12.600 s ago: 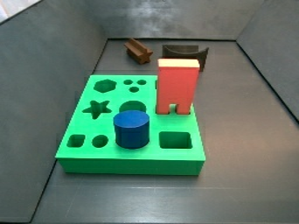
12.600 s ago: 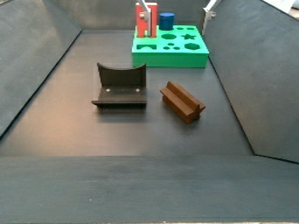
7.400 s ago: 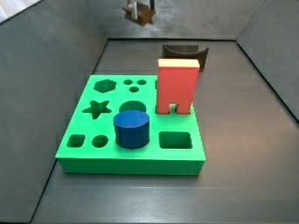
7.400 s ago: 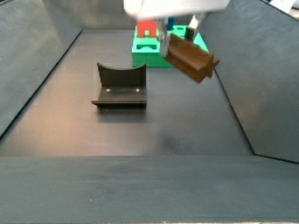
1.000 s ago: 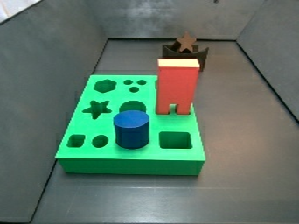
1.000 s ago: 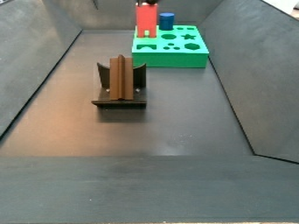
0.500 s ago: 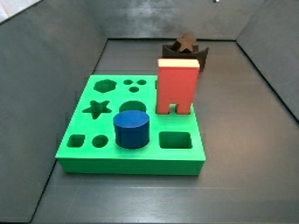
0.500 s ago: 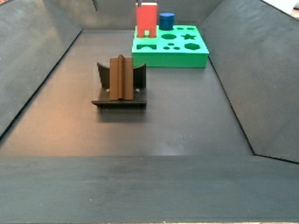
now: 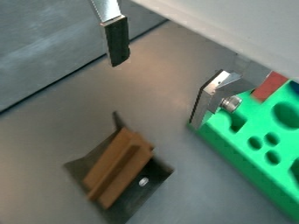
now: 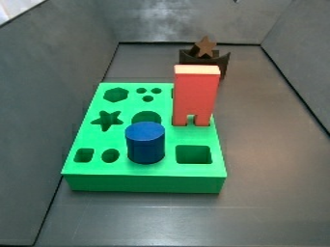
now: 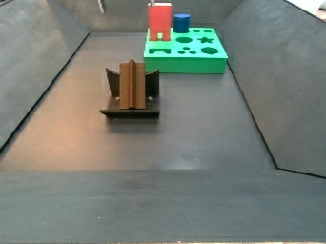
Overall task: Pick up the star object. Move up. Place the star object on the fixture. Regrasp the star object. Move to above the board. Insert the star object.
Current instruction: Regrasp the star object.
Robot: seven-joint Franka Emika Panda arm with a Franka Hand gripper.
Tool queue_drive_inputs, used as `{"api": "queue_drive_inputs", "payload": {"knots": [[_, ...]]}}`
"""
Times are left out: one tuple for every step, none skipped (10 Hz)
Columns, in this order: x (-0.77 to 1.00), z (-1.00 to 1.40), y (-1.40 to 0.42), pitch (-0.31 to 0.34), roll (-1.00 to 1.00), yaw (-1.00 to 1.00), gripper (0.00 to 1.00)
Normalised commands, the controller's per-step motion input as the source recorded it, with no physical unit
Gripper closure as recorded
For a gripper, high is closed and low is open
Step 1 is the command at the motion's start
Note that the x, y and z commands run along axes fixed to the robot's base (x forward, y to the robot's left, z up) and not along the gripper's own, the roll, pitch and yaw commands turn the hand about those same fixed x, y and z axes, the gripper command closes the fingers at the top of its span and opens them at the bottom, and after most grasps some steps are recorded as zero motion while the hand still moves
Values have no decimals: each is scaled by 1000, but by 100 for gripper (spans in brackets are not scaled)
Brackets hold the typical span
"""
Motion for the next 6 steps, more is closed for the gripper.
{"api": "queue_drive_inputs", "payload": {"knots": [[-34, 2, -19, -33, 1000, 30, 0], [-27, 11, -15, -33, 1000, 31, 0], [-18, 14, -20, -28, 1000, 32, 0], [-3, 4, -18, -27, 1000, 33, 0], [17, -7, -21, -18, 1000, 34, 0], [26, -9, -23, -13, 1000, 34, 0]]}}
